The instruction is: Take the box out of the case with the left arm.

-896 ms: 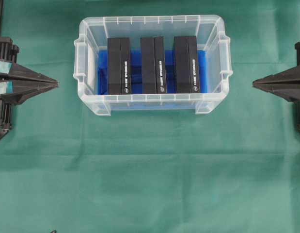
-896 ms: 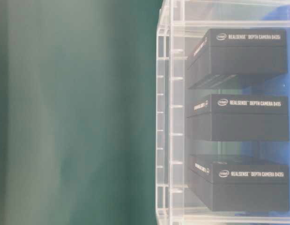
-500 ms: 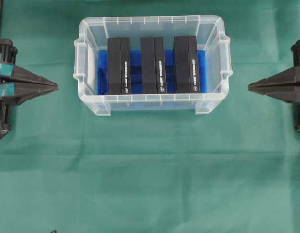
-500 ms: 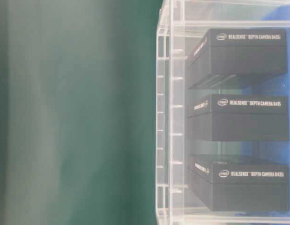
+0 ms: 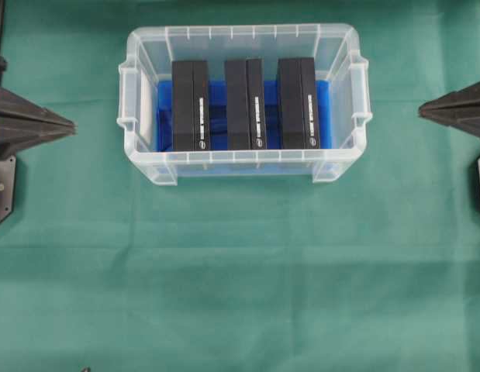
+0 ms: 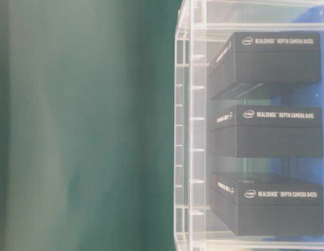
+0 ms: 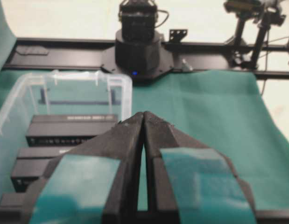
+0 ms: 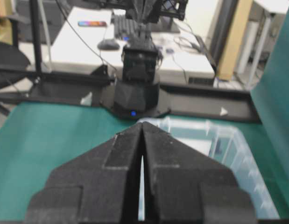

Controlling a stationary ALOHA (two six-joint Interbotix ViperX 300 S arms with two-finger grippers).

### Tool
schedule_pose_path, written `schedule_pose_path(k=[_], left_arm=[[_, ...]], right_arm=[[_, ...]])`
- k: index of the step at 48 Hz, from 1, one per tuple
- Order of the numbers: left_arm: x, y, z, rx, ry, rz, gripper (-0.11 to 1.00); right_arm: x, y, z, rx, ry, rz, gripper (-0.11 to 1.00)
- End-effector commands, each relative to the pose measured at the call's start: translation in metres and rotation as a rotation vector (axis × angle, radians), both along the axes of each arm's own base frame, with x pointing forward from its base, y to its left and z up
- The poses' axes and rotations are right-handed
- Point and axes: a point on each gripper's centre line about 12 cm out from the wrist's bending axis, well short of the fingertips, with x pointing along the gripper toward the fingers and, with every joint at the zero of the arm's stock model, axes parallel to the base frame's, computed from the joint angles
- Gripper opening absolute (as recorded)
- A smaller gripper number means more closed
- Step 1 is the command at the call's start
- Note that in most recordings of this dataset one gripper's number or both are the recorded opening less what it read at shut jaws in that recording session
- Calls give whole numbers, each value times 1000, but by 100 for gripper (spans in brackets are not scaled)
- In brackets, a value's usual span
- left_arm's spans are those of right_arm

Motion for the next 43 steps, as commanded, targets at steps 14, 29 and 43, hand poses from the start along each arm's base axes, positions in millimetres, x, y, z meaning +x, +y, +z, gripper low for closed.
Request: schedule_pose_path(k=[14,29,43], left_arm=[[-5,0,34,4,98,3,1],[-7,0,37,-117,260,22,1],[-18,0,4,-168,751,87,1]], right_arm=[[1,-1,31,2,26,-7,0],[-2,-2,9,7,383,-11,0],[-11,-3,-18,2,954,-20,0]])
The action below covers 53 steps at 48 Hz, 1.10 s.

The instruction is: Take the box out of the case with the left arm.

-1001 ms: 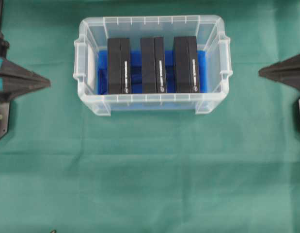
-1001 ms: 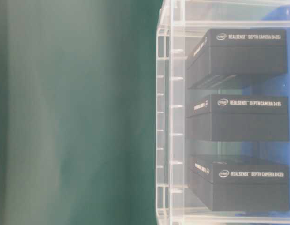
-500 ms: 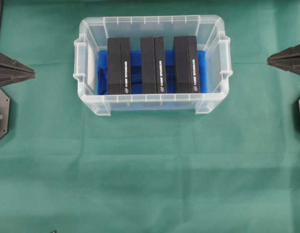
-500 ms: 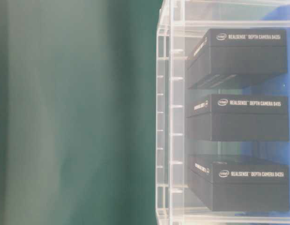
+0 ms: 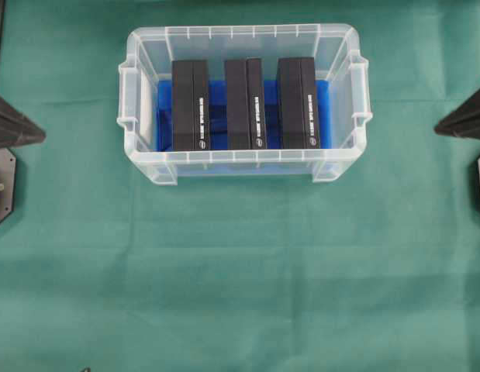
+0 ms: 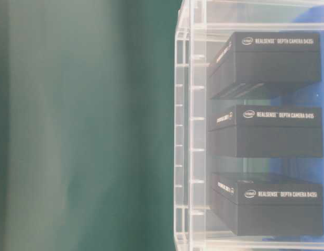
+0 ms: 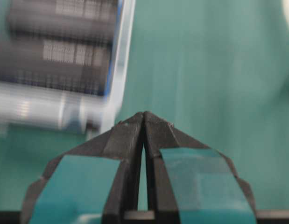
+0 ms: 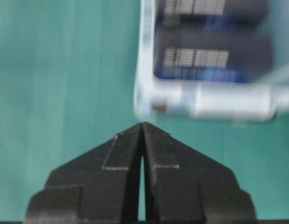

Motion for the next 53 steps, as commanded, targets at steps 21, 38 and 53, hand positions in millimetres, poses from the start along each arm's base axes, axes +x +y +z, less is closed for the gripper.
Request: schedule_pose_path(k=[21,38,53], left_arm=[[-10,-1,-9,3,304,2,1],[-10,-1,-8,-168,303,190,1],[-6,2,-16,-579,336,733,1]], right_arm=[[-8,-1,-11,3,328,-8,0],[-8,-1,-10,2,328,-8,0],[-8,-1,-10,2,331,-10,0]])
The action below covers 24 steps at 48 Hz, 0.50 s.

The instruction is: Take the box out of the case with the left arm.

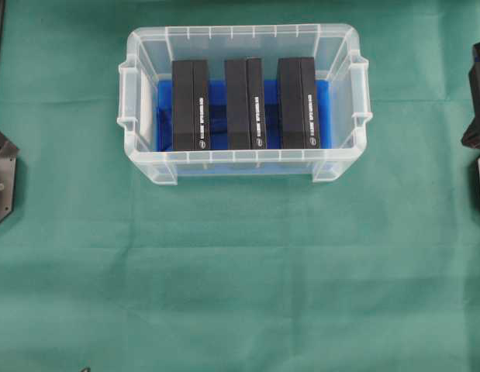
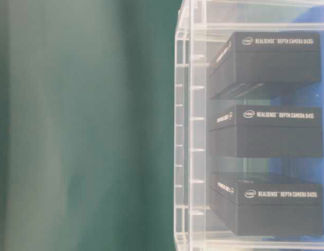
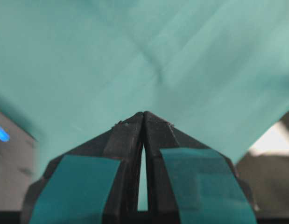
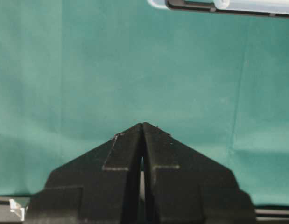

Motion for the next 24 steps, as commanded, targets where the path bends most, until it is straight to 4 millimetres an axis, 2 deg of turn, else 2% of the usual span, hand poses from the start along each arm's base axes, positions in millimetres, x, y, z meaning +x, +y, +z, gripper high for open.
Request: schedule_pose_path(k=[1,5,24], left_arm=[[3,1,5,-50,13,118,1],[1,1,2,-85,51,197,1],[2,7,2,-140,52,312,1]], right_arm=[[1,0,9,-1,-28,-3,0],[1,-1,9,-11,-26,-5,0],[1,-5,9,-38,-24,-14,0]])
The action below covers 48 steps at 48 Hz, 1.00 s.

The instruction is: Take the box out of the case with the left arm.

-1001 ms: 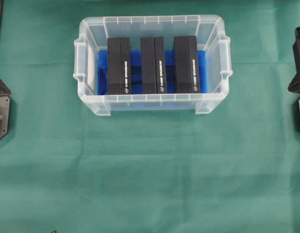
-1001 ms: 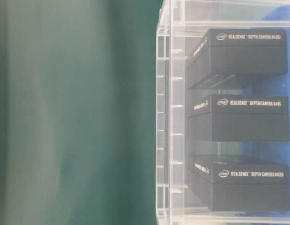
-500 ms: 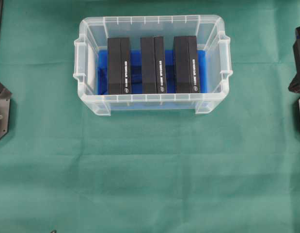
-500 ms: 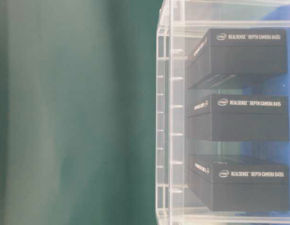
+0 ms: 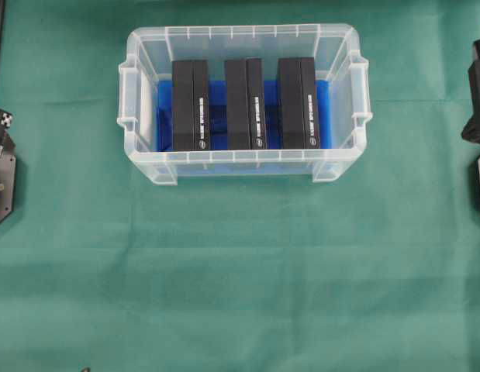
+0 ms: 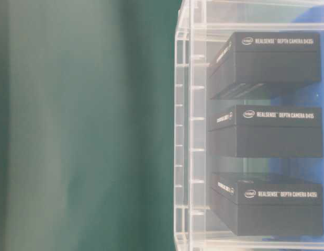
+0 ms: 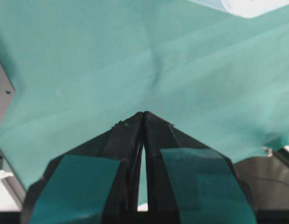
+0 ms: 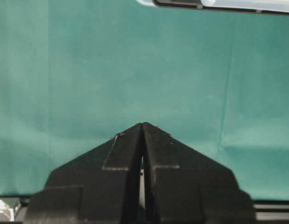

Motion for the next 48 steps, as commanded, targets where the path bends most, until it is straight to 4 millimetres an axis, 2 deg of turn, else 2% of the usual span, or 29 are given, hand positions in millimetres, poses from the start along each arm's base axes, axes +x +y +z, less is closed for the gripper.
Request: schedule_pose_path(k=[1,11,31,48], left_arm=[[3,2,7,-4,-17,16,1],[5,16,6,13,2,66,1],[-1,74,0,89,108,138,1],[-5,81,-2,82,160,143,1]], right_arm=[[2,0,9,-2,-28,-3,0],[1,-1,9,-5,-28,-4,0],[1,-2,9,-13,-28,-6,0],[1,-2,8,-16,-26,-8,0]])
